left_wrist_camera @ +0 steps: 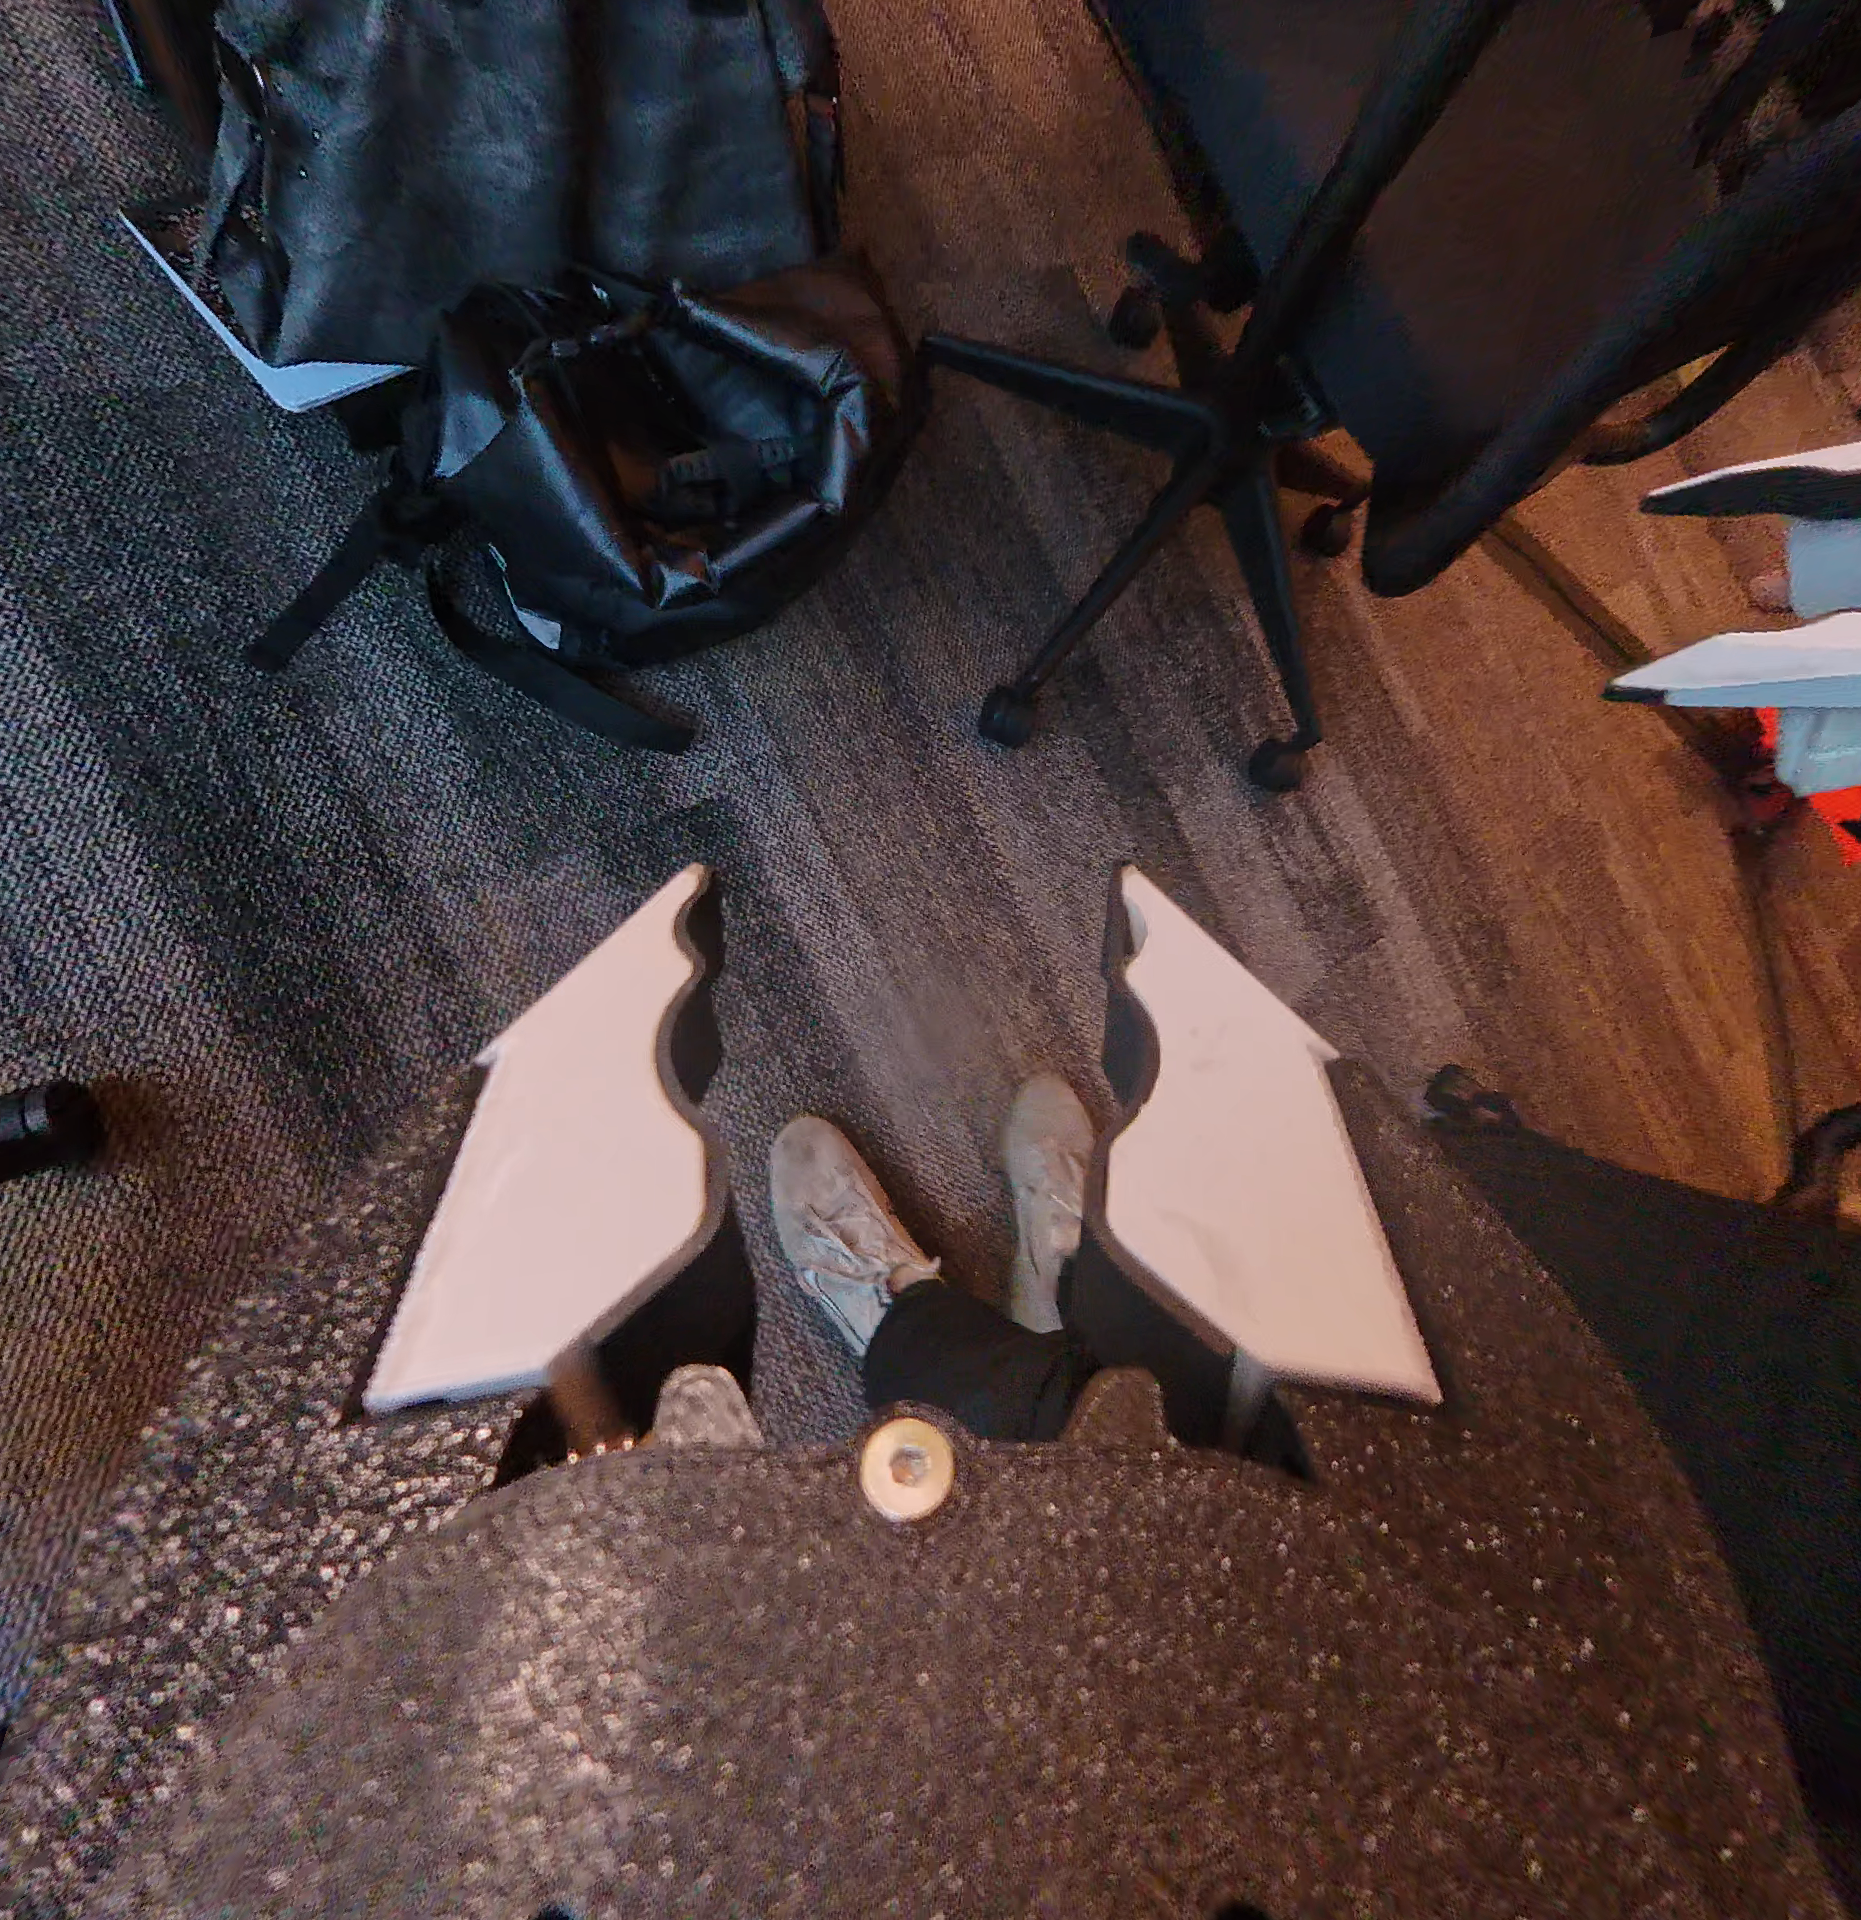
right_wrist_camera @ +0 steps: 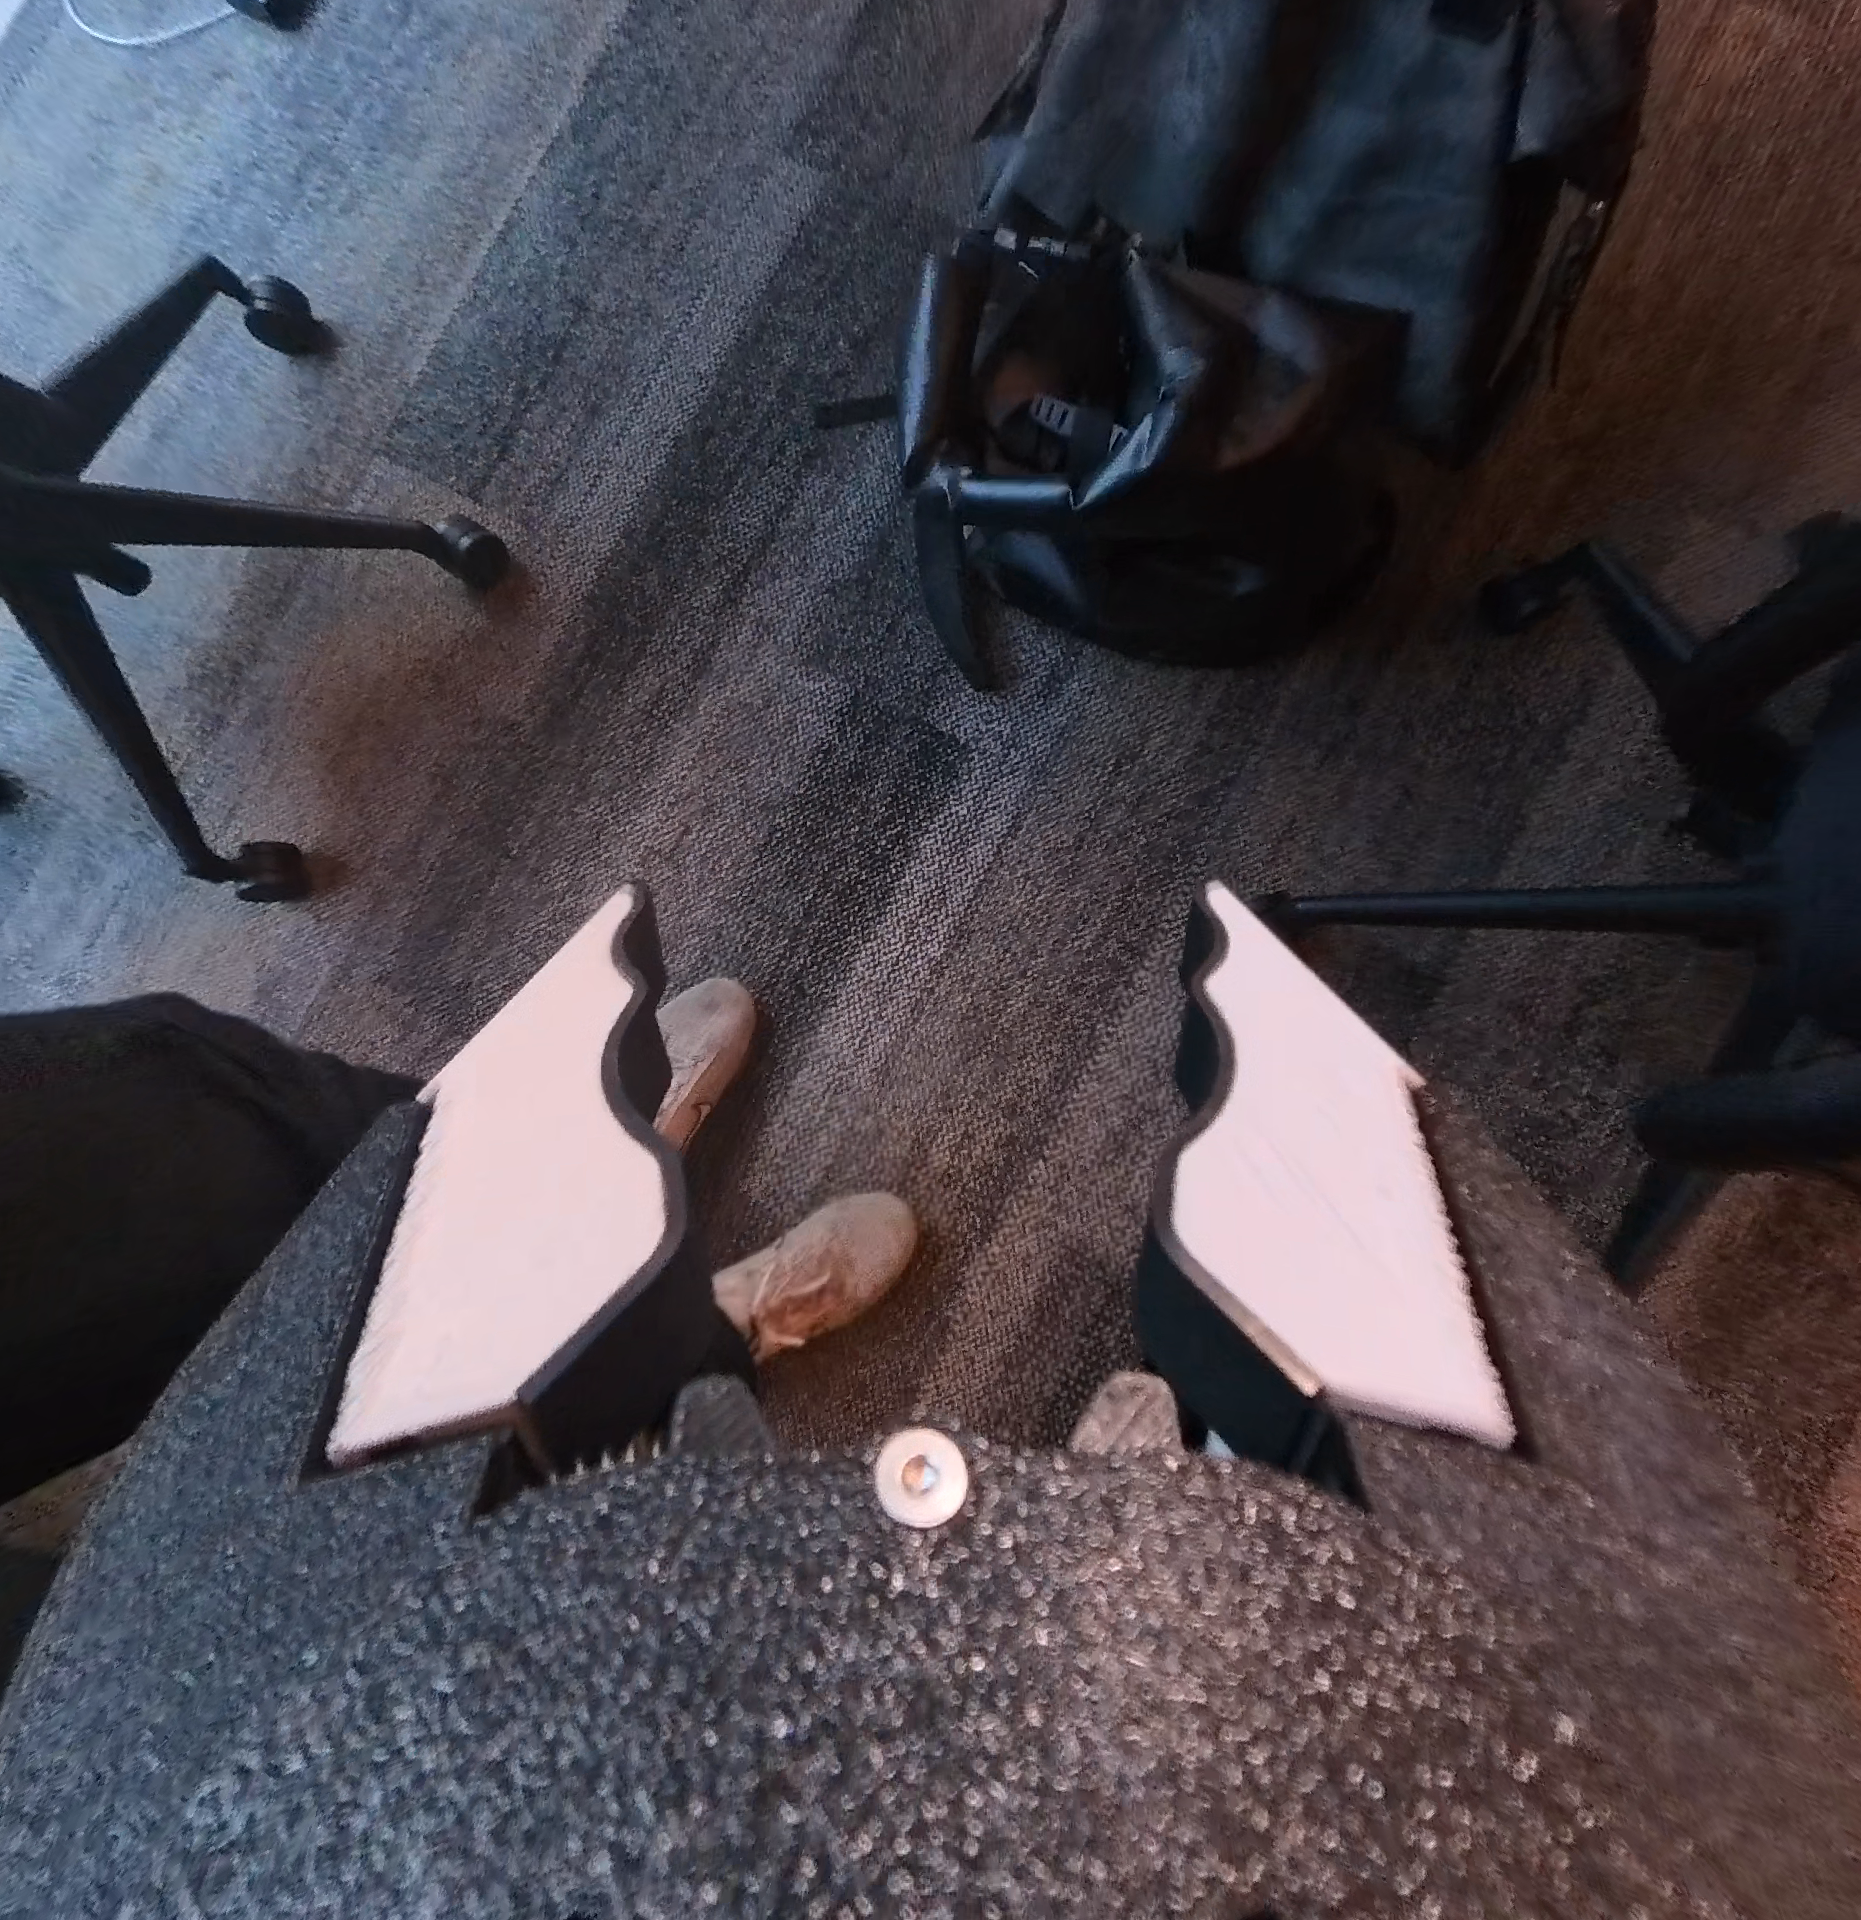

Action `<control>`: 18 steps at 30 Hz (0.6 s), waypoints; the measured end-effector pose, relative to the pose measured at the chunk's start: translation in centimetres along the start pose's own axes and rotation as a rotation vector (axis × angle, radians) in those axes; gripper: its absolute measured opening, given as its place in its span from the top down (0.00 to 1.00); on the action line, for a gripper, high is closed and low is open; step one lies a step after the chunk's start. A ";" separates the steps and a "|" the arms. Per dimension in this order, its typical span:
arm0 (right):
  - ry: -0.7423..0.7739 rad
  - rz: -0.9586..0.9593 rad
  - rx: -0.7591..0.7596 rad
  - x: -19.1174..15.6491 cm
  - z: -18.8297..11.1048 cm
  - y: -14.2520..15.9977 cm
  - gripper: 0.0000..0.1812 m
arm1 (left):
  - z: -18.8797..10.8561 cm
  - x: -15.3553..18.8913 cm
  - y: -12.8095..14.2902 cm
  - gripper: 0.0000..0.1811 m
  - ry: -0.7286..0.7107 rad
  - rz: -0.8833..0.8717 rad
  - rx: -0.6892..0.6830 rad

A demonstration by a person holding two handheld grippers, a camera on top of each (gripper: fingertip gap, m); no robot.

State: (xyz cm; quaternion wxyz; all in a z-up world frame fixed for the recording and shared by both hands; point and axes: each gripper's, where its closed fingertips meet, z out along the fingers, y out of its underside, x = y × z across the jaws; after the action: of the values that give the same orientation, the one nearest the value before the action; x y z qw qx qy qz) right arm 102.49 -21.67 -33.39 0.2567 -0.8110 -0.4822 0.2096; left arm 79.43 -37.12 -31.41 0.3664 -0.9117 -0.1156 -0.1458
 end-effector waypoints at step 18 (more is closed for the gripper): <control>0.461 0.286 0.145 16.0 12.0 31.0 0.44 | 30.7 -7.1 5.7 0.55 0.143 0.435 0.172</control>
State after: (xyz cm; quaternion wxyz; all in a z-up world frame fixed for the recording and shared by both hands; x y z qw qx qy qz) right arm 123.45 -17.36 -63.38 0.3846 -0.8766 -0.2756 0.0877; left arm 80.20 -20.29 -58.69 0.4729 -0.8678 0.0978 -0.1174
